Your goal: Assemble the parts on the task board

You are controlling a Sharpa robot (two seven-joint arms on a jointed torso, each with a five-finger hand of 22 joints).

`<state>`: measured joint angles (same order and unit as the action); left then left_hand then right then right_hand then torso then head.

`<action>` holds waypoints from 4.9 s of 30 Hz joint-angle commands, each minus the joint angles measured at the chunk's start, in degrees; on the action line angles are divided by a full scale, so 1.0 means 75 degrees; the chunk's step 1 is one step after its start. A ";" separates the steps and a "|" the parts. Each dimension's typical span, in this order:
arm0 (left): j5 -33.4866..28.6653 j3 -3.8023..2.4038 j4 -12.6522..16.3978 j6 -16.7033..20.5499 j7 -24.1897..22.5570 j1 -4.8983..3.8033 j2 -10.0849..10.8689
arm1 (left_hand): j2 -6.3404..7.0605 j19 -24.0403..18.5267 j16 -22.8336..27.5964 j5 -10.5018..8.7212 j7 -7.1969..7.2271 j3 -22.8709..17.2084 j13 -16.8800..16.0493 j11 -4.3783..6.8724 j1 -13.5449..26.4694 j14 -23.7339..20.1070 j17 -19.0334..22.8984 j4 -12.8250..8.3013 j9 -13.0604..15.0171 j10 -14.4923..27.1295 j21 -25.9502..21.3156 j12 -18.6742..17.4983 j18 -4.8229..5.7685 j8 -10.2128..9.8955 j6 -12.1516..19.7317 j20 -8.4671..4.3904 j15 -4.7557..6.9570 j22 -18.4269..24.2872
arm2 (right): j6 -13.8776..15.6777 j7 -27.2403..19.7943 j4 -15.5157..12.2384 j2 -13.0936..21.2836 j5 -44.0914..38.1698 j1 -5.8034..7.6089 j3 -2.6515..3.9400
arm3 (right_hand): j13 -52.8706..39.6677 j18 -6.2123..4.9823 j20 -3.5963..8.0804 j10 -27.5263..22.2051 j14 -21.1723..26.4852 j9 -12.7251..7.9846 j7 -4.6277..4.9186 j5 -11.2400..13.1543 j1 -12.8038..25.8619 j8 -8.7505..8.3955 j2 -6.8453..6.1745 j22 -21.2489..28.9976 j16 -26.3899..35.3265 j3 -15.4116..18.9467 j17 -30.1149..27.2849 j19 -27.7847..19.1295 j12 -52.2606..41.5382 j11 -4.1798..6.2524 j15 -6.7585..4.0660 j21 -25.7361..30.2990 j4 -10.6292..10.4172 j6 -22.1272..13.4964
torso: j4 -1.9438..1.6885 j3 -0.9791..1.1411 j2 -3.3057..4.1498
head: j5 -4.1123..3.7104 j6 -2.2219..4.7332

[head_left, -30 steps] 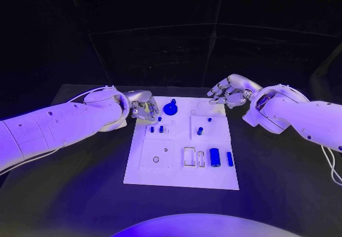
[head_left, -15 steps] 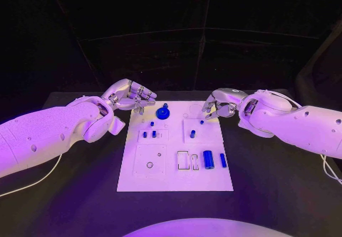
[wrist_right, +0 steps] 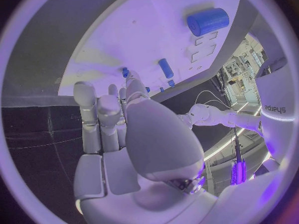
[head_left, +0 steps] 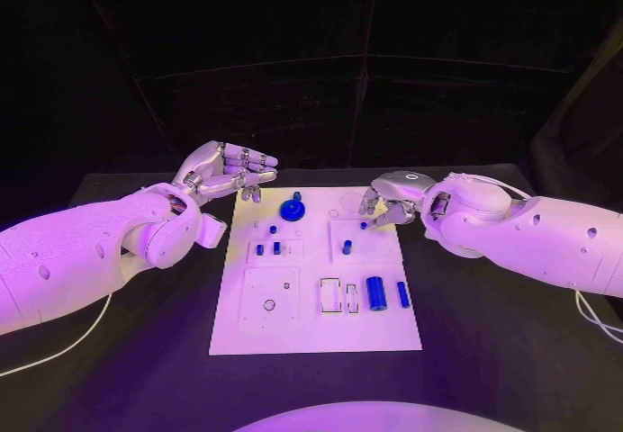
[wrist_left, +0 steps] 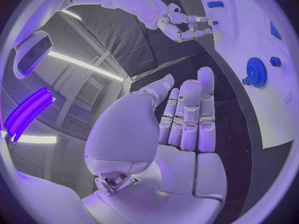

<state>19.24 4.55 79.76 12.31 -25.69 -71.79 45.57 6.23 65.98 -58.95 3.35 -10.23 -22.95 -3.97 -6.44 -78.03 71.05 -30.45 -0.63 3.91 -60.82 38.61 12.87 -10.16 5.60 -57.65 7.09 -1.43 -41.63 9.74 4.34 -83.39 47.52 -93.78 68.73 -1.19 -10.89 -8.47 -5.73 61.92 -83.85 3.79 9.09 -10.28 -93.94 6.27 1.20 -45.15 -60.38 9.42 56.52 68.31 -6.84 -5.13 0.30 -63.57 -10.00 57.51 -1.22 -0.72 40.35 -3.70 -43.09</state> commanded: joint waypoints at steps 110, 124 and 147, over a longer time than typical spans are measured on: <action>-0.0973 -0.0005 -0.0045 -0.0037 -0.0157 0.0021 -0.0156 | -0.0080 -0.0041 0.0115 -0.0024 -0.0142 0.0146 0.0009 -0.0095 0.0075 -0.0126 0.0184 0.0000 -0.0022 0.0256 -0.0194 0.0057 -0.0040 -0.0001 0.0218 0.0064 -0.0069 0.0137 | 0.0610 0.0075 -0.1281 -0.1422 -0.0117 -0.1088 0.0011 | 0.0952 0.0298 -0.0018 0.0942 -0.0217 0.0005 -0.0031 0.0819 0.1058 -0.0342 -0.0813 -0.1873 -0.1148 -0.4601 0.0800 0.0699 0.0407 0.0042 -0.0060 -0.1407 0.0832 0.0711 | 0.0042 -0.0004 -0.0033 | 0.1122 -0.0330; -0.0973 -0.0005 -0.0061 -0.0083 -0.0150 0.0025 -0.0181 | -0.0083 -0.0034 0.0113 -0.0026 -0.0151 0.0179 0.0006 -0.0105 0.0099 -0.0126 0.0199 0.0015 -0.0019 0.0282 -0.0206 0.0073 -0.0038 0.0003 0.0239 0.0073 -0.0078 0.0149 | 0.0586 0.0162 -0.1192 -0.1608 -0.0469 -0.1208 0.0011 | 0.0952 0.0298 -0.0018 0.0942 -0.0217 0.0005 -0.0031 0.0819 0.1058 -0.0342 -0.0813 -0.1873 -0.1148 -0.4601 0.0800 0.0699 0.0407 0.0042 -0.0060 -0.1407 0.0832 0.0711 | 0.0029 -0.0001 -0.0024 | 0.1183 -0.0386; -0.0973 -0.0004 -0.0087 -0.0116 -0.0097 0.0031 -0.0169 | -0.0084 -0.0033 0.0113 -0.0027 -0.0153 0.0188 0.0005 -0.0106 0.0105 -0.0126 0.0202 0.0019 -0.0018 0.0288 -0.0209 0.0078 -0.0038 0.0005 0.0243 0.0075 -0.0080 0.0152 | 0.0319 0.0176 -0.1153 -0.1645 -0.0580 -0.1239 0.0011 | 0.0951 0.0300 -0.0021 0.0933 -0.0219 0.0004 -0.0026 0.0817 0.1080 -0.0342 -0.0826 -0.1882 -0.1161 -0.4630 0.0810 0.0703 0.0406 0.0037 -0.0057 -0.1414 0.0853 0.0699 | 0.0014 -0.0001 -0.0014 | 0.1203 -0.0459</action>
<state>12.29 4.57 79.10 12.04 -26.20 -71.49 44.34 5.80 65.79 -58.07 3.35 -11.34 -21.82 -3.93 -7.27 -77.59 70.25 -29.00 -0.47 3.81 -59.17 37.28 13.08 -10.13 5.80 -56.08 7.28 -1.84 -40.58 12.94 5.59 -92.01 35.19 -97.40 59.38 -1.14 -3.79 -6.67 -5.52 68.99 -83.83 3.89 8.52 -4.01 -86.47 3.94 -5.05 -59.18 -68.87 -24.97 62.52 73.61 -4.11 -4.61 -0.11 -73.78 -3.46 62.89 -1.09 -0.76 40.26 5.25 -46.48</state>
